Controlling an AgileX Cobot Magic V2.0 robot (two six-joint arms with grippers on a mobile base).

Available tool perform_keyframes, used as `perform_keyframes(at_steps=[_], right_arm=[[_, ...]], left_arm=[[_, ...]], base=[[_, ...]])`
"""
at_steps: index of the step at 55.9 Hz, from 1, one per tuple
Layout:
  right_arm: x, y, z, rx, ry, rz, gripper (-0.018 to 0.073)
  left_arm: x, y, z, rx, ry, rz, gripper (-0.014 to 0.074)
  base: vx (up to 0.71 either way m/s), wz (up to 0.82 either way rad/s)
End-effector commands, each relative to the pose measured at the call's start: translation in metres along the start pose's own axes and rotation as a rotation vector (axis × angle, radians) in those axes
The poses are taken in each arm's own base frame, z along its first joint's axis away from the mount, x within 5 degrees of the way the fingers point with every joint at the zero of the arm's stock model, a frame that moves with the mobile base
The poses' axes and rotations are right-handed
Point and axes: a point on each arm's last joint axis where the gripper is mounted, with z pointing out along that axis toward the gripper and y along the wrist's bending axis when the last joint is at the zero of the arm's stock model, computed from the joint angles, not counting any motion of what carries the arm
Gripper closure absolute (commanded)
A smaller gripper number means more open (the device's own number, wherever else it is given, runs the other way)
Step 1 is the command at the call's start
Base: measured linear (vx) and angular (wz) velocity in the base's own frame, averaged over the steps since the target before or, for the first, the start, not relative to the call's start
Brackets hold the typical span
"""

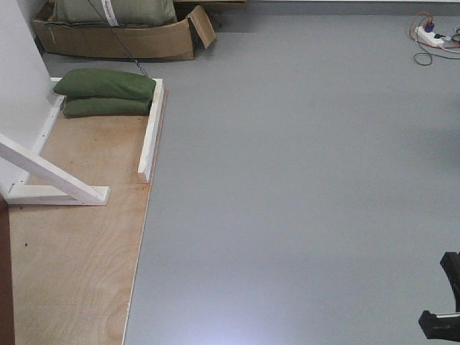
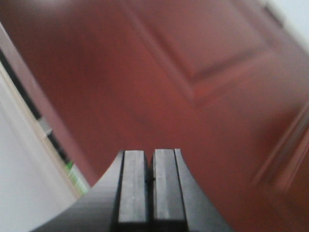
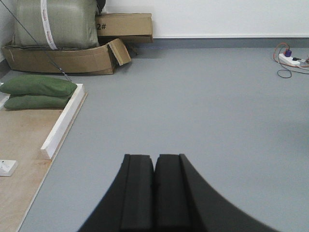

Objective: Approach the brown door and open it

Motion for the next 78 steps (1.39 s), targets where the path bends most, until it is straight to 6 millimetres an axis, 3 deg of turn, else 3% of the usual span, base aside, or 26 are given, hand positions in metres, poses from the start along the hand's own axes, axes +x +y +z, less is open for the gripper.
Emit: perform_keyframes(at_steps=[1, 18, 33, 49, 60, 78], right_arm=[[-0.006, -0.001, 0.000, 0.006, -0.077, -0.009, 0.0559], [-0.006, -0.001, 0.000, 0.006, -0.077, -0.009, 0.0559], [-0.006, -0.001, 0.000, 0.006, -0.077, -0.009, 0.0559], [-0.006, -0.001, 0.000, 0.006, -0.077, -0.009, 0.0559], [-0.006, -0.001, 0.000, 0.006, -0.077, -0.009, 0.0559], [-0.006, -0.001, 0.000, 0.006, -0.077, -0.009, 0.0559]], left_arm=[[0.005, 0.004, 0.012, -0.084, 0.123, 0.087, 0.0603], [0.013, 0.024, -0.001, -0.383, 0.338, 0.226, 0.0603], [0.009, 0.037, -0.005, -0.573, 0.339, 0.066, 0.0603], [-0.014, 0.051, 0.021, -0.601, 0.298, 0.023, 0.0603], [-0.029, 0.063, 0.037, -0.668, 0.251, -0.096, 0.0603], [-0.035, 0.078, 0.065, -0.805, 0.386, -0.171, 0.0603]], base=[[0.00, 0.00], [0.00, 0.00], [0.00, 0.00], [0.00, 0.00], [0.00, 0.00], [0.00, 0.00]])
